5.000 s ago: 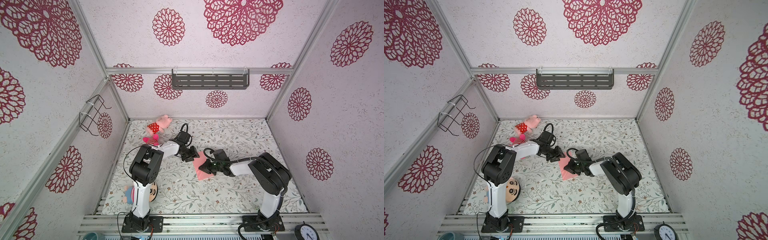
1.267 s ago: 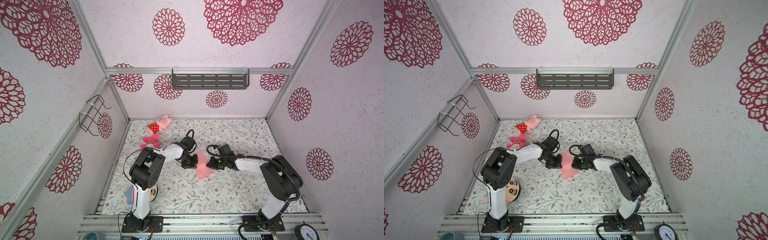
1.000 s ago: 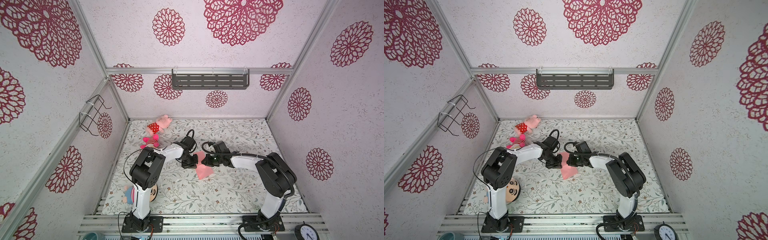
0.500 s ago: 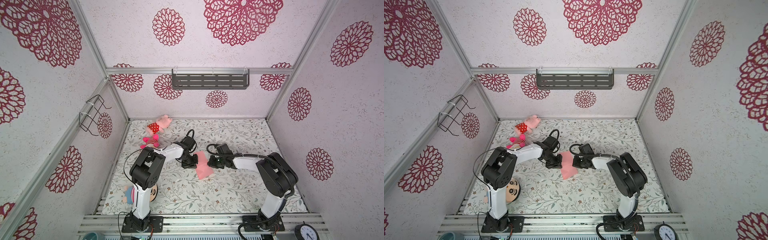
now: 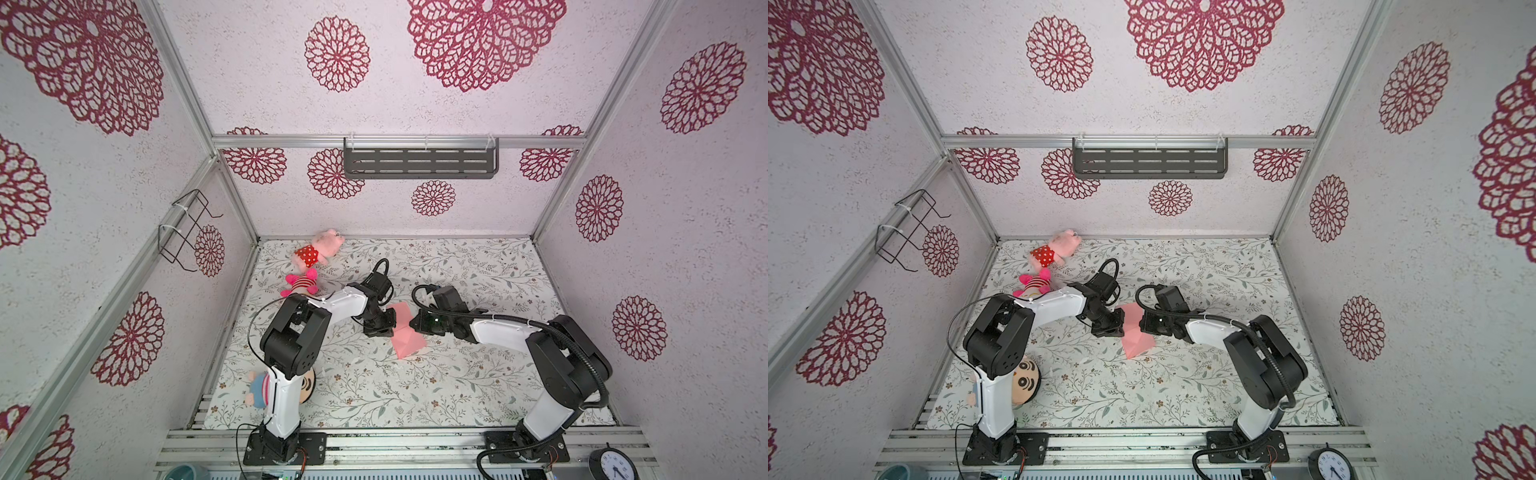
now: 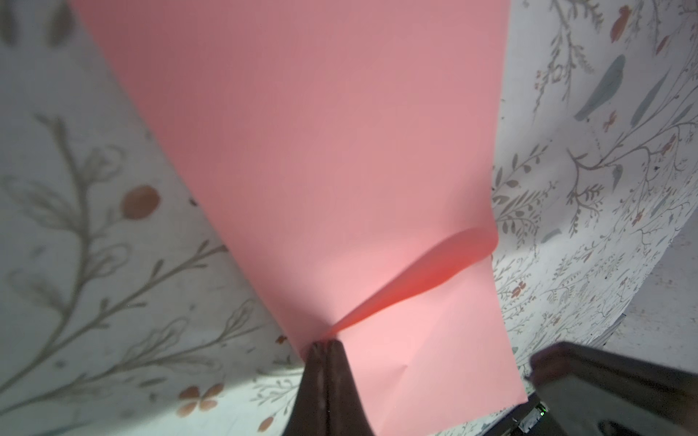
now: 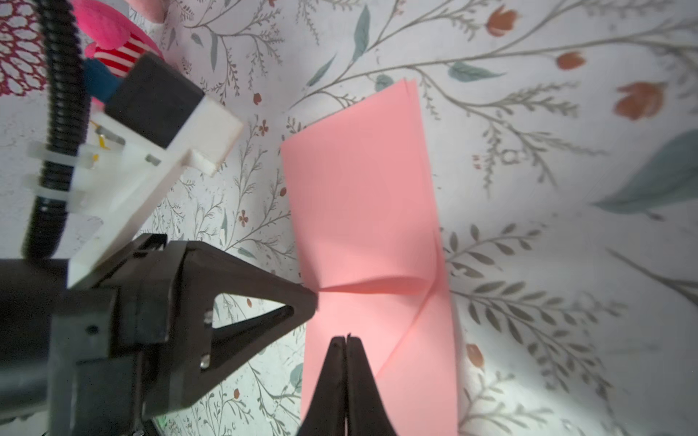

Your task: Fold a paper plane with a square sheet of paper (pick it up from the middle)

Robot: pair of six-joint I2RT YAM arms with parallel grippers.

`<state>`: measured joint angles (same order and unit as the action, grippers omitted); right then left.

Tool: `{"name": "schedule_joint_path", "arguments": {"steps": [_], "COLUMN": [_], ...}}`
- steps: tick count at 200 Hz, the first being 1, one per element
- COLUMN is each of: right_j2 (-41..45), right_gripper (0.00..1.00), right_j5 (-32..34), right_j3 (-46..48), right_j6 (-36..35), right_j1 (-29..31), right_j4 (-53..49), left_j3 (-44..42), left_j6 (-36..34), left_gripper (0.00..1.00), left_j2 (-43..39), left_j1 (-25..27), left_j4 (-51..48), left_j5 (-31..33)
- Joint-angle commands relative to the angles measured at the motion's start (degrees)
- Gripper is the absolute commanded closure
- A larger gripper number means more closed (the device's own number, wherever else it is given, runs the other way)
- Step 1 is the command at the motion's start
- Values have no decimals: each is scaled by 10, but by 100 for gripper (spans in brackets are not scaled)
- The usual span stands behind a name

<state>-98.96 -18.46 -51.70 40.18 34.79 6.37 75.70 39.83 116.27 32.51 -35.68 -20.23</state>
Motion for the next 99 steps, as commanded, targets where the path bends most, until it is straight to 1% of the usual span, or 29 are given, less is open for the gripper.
{"name": "schedule_joint_path", "arguments": {"steps": [1,46,70,99], "right_j2": [-32,-55,-48,-32], "right_gripper": [93,94,94,94], "right_j5": [-11,35,67,76], "right_j3": [-23,-18,4,13], "right_j6": [10,19,32,39], "right_j1": [-2,-18,-40,-54], "right_j4": [2,-23,-41,-51], "left_j3": [-16,-20,-22,-21], "left_j6": [-7,-7,-6,-7], "left_gripper": [100,100,100,100], "left_j2": [33,30,30,30], "left_j1": [6,6,6,6], "left_j4": [-42,-43,-42,-42], "left_j5": [36,37,37,36]}}
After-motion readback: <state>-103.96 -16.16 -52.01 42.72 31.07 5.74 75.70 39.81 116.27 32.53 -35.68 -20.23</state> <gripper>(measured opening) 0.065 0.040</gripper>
